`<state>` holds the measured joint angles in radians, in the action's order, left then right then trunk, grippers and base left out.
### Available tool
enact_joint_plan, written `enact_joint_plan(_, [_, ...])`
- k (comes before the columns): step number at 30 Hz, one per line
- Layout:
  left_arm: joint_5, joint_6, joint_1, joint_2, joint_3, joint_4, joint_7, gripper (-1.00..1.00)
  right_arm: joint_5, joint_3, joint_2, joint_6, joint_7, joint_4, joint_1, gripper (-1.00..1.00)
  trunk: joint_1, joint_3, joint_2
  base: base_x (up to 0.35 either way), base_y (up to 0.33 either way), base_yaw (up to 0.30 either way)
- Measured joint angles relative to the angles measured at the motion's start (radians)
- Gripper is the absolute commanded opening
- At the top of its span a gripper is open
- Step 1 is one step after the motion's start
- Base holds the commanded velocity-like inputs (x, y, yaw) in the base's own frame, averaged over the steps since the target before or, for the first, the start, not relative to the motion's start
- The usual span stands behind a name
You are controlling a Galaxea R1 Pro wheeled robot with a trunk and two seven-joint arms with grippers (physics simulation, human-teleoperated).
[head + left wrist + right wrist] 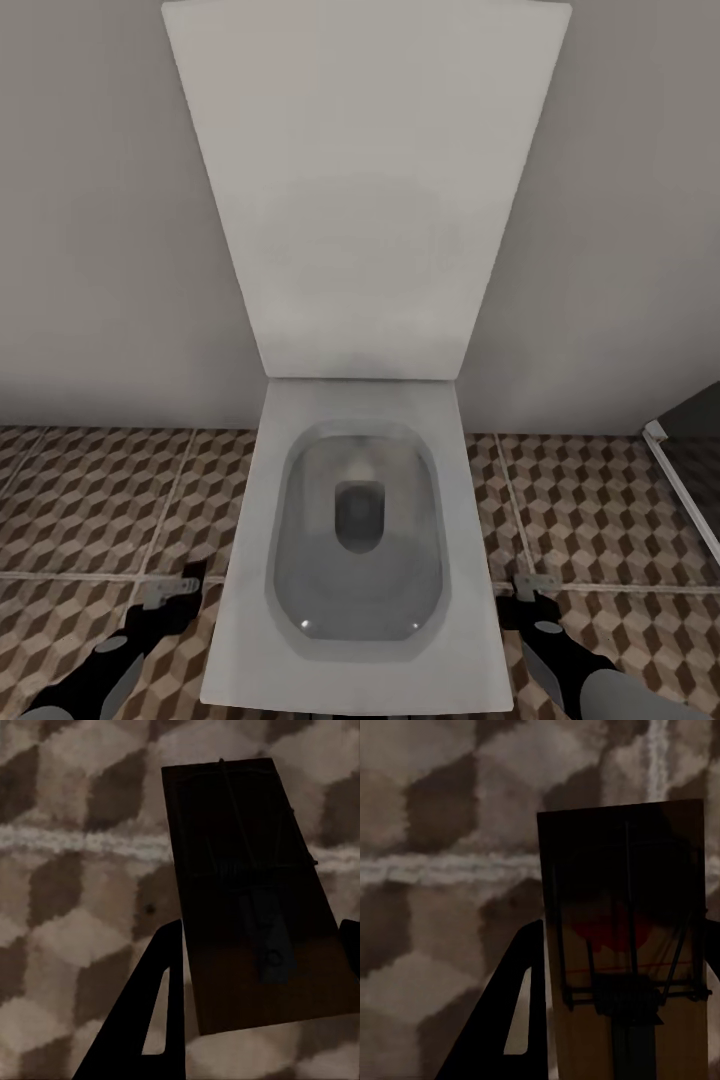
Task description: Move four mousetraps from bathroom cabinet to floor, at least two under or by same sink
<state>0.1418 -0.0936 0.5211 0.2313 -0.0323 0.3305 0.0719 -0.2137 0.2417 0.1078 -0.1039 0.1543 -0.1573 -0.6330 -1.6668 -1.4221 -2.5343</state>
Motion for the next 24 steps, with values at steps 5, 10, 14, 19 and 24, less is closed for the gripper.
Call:
enact_joint_plan(5, [0.000, 0.001, 0.000, 0.000, 0.000, -0.009, 0.000, -1.00, 0.000, -0.001, -0.001, -0.001, 0.000, 0.002, 0.000, -1.00, 0.000, 0.000, 0.000, 0.000, 0.000, 0.000])
enact_joint_plan(10, [0.000, 0.002, 0.000, 0.000, 0.000, -0.017, 0.000, -1.00, 0.000, 0.000, -0.001, -0.001, -0.001, 0.002, 0.000, -1.00, 0.000, 0.000, 0.000, 0.000, 0.000, 0.000])
enact_joint_plan(14, [0.000, 0.001, 0.000, 0.000, -0.001, -0.029, 0.000, -1.00, 0.000, 0.001, -0.002, -0.002, -0.001, 0.002, 0.000, -1.00, 0.000, 0.000, 0.000, 0.000, 0.000, 0.000])
enact_joint_plan(19, [0.000, 0.001, 0.000, -0.001, -0.001, -0.039, 0.000, -1.00, 0.000, 0.003, -0.002, -0.007, -0.001, 0.004, 0.000, -1.00, 0.000, 0.000, 0.000, 0.000, 0.000, 0.000])
enact_joint_plan(24, [0.000, 0.001, 0.000, -0.003, -0.003, -0.057, 0.000, -1.00, 0.002, 0.004, -0.004, -0.022, -0.008, 0.039, 0.000, -1.00, 0.000, 0.000, 0.000, 0.000, 0.000, 0.000])
